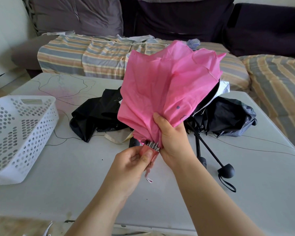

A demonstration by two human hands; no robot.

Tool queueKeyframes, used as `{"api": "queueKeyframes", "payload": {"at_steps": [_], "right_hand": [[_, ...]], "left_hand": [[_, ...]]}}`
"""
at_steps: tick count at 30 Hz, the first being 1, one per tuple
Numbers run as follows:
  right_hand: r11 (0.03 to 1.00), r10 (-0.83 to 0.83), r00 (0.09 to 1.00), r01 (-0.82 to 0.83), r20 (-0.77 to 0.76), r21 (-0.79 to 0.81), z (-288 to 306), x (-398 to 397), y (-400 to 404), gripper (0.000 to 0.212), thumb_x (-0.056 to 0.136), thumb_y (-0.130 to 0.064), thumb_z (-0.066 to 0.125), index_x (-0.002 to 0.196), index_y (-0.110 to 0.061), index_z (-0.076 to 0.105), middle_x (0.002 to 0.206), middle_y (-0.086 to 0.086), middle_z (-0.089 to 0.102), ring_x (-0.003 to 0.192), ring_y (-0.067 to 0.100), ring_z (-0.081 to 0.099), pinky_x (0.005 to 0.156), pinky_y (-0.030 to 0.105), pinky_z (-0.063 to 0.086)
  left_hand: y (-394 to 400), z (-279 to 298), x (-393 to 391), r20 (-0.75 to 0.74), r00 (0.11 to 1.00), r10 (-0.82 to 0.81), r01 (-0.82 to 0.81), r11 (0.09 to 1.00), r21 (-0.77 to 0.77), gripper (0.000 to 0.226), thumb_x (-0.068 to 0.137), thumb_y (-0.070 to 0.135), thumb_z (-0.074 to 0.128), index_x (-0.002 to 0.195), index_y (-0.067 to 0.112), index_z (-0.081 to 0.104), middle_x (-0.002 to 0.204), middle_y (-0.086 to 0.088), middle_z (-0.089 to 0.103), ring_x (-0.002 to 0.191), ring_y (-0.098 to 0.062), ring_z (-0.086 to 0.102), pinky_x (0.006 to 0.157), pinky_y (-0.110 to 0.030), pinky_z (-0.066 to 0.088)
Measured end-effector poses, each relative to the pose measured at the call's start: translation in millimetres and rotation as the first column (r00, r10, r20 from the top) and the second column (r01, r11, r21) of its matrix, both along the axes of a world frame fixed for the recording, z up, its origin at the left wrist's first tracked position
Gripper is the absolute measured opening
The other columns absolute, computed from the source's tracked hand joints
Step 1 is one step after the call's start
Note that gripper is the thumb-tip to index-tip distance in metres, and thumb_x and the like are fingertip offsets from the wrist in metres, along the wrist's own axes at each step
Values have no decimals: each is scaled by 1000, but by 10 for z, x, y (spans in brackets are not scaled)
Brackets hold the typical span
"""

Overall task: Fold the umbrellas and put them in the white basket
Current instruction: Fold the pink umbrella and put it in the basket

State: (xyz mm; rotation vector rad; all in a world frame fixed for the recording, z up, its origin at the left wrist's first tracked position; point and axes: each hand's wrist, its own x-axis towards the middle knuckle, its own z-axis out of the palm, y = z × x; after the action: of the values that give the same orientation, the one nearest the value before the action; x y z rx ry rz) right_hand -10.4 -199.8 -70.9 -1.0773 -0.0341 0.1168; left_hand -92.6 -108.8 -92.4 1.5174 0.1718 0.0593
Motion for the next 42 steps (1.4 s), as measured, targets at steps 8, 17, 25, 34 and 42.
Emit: {"api": "queueKeyframes", "payload": {"at_steps": [8, 17, 25, 34, 42], "right_hand": [[938, 193, 960, -241, -201, -250, 28, -1, -95, 52, 87, -57, 55, 106, -9, 65, 93, 10, 74, 88, 27, 71, 92, 46, 52], [639, -313, 913, 405, 260, -654, -13, 49, -181, 26, 86, -23, 65, 105, -8, 53, 82, -4, 47, 72, 15, 46, 64, 19, 37], [778, -190, 980, 184, 55, -600, -29, 84, -163, 39, 84, -1, 53, 120, -12, 46, 103, 2, 53, 87, 21, 55, 78, 34, 47], [933, -348, 937, 343, -37, -107, 98, 158, -376, 21, 99, -20, 52, 80, -16, 59, 76, 1, 59, 70, 15, 57, 67, 32, 48], [975, -162, 892, 78, -422, -210, -127, 143, -403, 19, 96, -21, 56, 86, -5, 56, 69, 13, 60, 69, 26, 62, 60, 39, 57]], "left_hand": [[-48, 107, 81, -168, 986, 4, -30, 988, -154, 37, 96, 32, 47, 75, 5, 61, 63, -9, 63, 53, -18, 53, 50, -26, 36], [50, 160, 162, -224, 956, 191, -261, 900, -349, 27, 95, 23, 50, 75, 5, 56, 54, -7, 62, 47, -17, 51, 37, -17, 39], [56, 190, 134, -247, 953, 175, -287, 782, -554, 21, 95, 18, 49, 82, 2, 54, 62, -16, 59, 43, -16, 52, 41, -21, 45], [147, 213, 175, -289, 955, 67, -266, 625, -734, 30, 89, 27, 47, 78, 0, 53, 61, -15, 57, 40, -18, 50, 34, -19, 36], [179, 32, 207, -480, 870, 112, -447, 589, -673, 35, 94, 26, 49, 90, -8, 54, 64, -20, 60, 36, -22, 55, 34, -22, 46]]}}
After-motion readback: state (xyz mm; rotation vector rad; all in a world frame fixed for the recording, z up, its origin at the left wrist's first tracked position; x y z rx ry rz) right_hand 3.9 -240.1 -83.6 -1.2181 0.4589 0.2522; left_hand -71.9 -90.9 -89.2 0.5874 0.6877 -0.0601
